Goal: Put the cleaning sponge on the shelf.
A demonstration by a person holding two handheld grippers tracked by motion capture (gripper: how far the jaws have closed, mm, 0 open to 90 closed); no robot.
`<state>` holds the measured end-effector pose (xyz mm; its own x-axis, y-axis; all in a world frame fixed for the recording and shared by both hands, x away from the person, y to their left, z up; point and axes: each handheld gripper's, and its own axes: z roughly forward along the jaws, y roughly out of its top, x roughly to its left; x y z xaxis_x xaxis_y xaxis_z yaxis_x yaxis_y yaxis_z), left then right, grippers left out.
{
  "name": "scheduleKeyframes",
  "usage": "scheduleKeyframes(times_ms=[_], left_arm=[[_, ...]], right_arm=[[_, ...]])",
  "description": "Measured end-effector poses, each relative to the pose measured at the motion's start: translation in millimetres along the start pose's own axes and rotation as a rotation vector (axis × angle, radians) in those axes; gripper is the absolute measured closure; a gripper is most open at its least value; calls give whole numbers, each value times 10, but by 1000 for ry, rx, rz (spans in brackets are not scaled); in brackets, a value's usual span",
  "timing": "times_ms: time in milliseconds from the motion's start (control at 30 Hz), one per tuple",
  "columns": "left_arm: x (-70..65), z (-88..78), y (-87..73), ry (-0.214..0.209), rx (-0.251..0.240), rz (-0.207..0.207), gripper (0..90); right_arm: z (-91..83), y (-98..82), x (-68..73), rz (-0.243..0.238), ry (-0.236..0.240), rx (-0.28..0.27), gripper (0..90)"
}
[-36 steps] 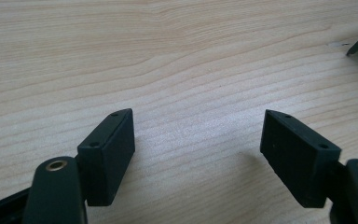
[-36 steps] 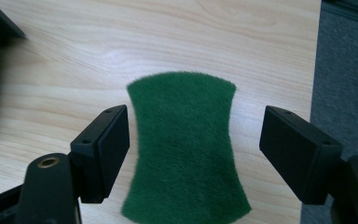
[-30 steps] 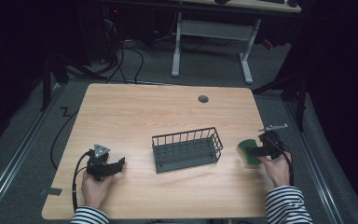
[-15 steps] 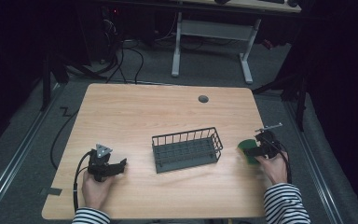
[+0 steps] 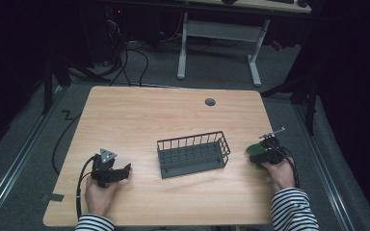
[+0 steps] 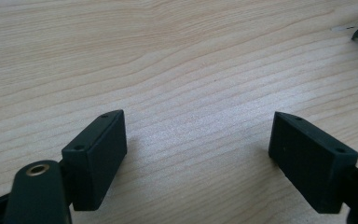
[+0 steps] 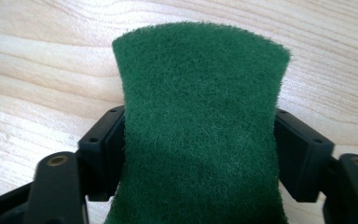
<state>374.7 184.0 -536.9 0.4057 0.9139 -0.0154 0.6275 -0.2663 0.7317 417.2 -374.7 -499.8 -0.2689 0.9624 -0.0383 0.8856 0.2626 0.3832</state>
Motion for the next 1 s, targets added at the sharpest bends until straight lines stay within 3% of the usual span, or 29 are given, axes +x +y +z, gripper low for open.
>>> scheduleKeyframes(times_ms=[200, 433, 700, 733, 1000], left_arm=[[11, -4, -2, -8, -4, -10, 196], [10, -4, -1, -7, -2, -9, 196], [7, -3, -2, -4, -3, -7, 197], [7, -3, -2, -3, -3, -8, 198], [11, -5, -2, -5, -3, -11, 201]], right_arm=[[-12, 1, 15, -1, -5, 3, 300], [-68, -9, 47, 3, 35, -20, 303], [-218, -33, 58, 22, 78, -98, 303], [-246, -36, 70, 21, 100, -109, 304], [-297, -46, 92, 30, 155, -114, 304]])
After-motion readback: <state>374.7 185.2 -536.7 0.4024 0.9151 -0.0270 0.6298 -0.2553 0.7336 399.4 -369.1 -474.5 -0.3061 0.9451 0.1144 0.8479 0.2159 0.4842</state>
